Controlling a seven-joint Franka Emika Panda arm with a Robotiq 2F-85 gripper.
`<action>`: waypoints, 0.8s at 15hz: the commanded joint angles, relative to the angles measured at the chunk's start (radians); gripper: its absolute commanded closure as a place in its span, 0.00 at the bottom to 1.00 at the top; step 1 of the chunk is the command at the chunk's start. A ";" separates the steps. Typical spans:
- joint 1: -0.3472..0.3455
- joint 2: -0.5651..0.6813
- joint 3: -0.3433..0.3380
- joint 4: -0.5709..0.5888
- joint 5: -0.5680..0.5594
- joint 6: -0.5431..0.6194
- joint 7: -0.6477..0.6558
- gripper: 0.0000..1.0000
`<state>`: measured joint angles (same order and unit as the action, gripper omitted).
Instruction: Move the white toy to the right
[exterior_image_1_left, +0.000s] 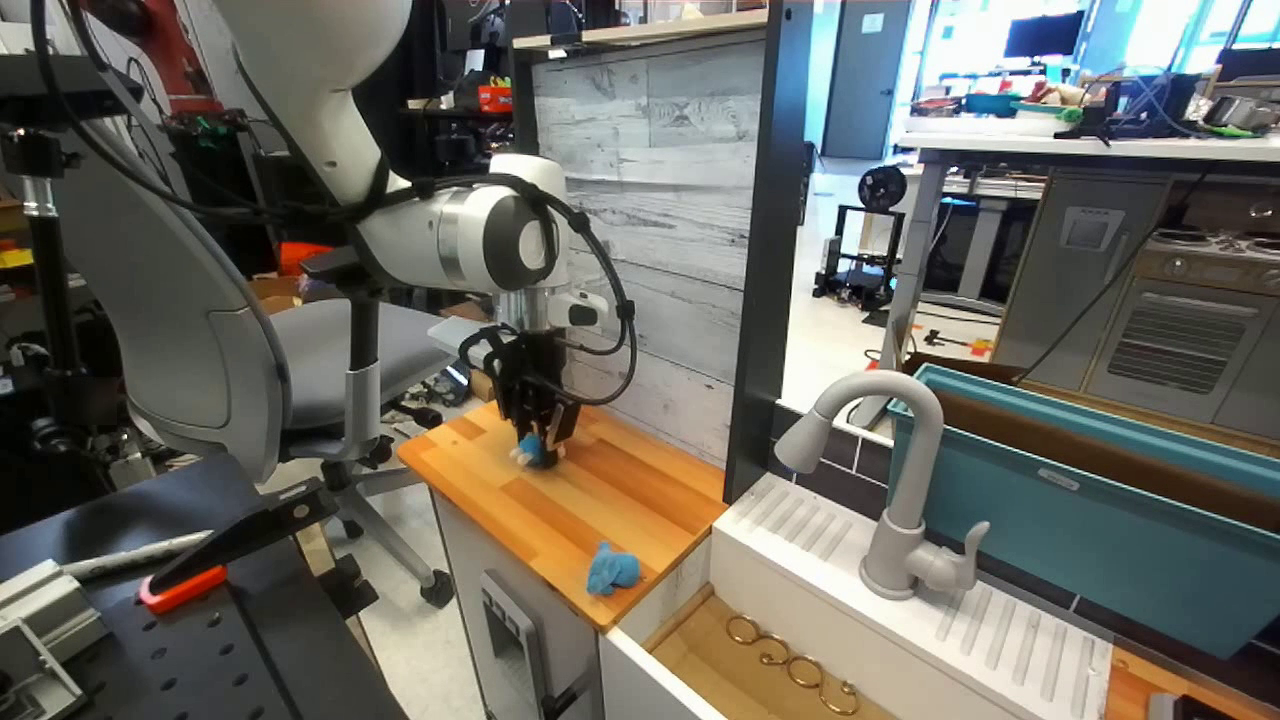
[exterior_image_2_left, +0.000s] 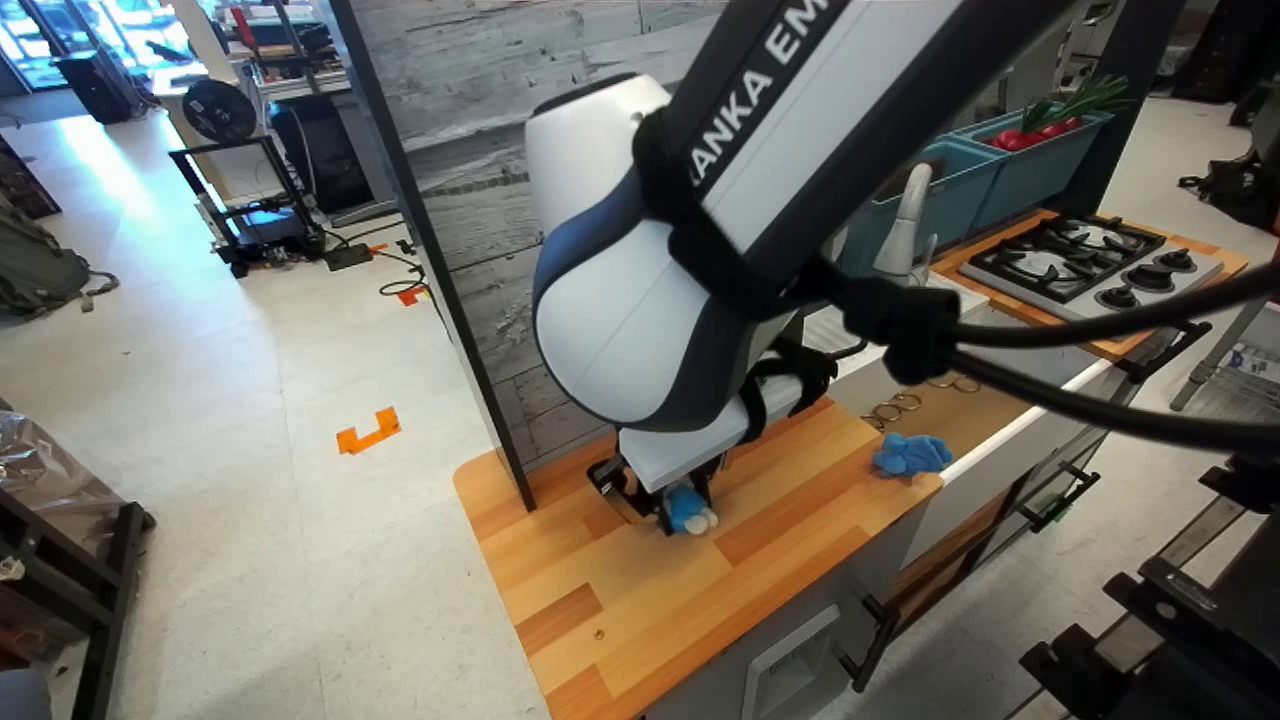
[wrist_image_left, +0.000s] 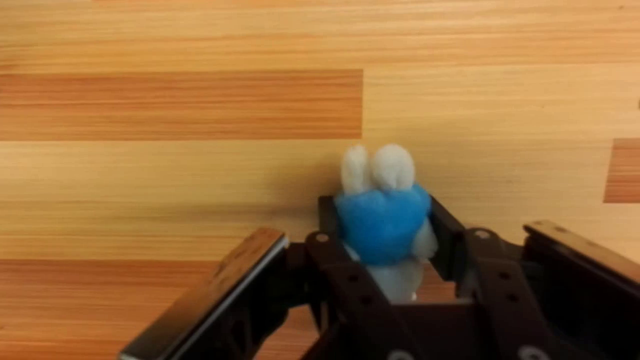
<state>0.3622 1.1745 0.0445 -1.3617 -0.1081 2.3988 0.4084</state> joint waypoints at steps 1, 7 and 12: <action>0.012 0.024 0.006 0.068 0.021 -0.058 -0.053 0.88; 0.031 -0.053 0.004 0.046 0.017 -0.085 -0.056 0.98; 0.027 -0.146 -0.008 -0.018 0.014 -0.124 -0.036 0.97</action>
<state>0.3876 1.0983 0.0490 -1.3207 -0.1081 2.3189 0.3750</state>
